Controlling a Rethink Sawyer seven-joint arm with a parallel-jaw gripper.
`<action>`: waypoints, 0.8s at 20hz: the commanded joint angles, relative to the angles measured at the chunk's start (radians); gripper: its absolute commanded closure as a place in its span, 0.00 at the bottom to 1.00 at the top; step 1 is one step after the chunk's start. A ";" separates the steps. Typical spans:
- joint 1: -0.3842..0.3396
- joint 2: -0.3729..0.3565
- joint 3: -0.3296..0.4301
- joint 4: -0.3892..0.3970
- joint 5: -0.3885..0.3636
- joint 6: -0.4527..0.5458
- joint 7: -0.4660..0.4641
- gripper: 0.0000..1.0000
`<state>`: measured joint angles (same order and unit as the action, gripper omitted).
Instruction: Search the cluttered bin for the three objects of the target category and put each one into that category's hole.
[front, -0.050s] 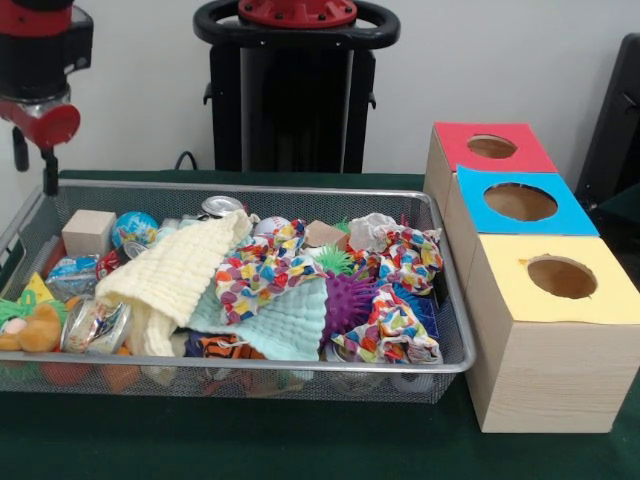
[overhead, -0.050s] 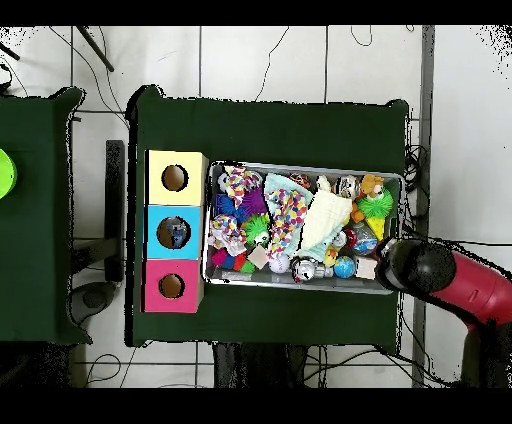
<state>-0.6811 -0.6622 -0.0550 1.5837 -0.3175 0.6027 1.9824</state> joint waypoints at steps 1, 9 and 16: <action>-0.020 -0.011 0.096 0.016 -0.003 0.031 -0.066 0.00; -0.030 0.051 0.125 -0.051 -0.011 0.018 -0.079 0.00; -0.028 0.075 0.128 -0.036 -0.015 -0.031 -0.055 0.00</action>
<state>-0.6990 -0.6370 -0.0499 1.5492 -0.3179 0.6028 1.9824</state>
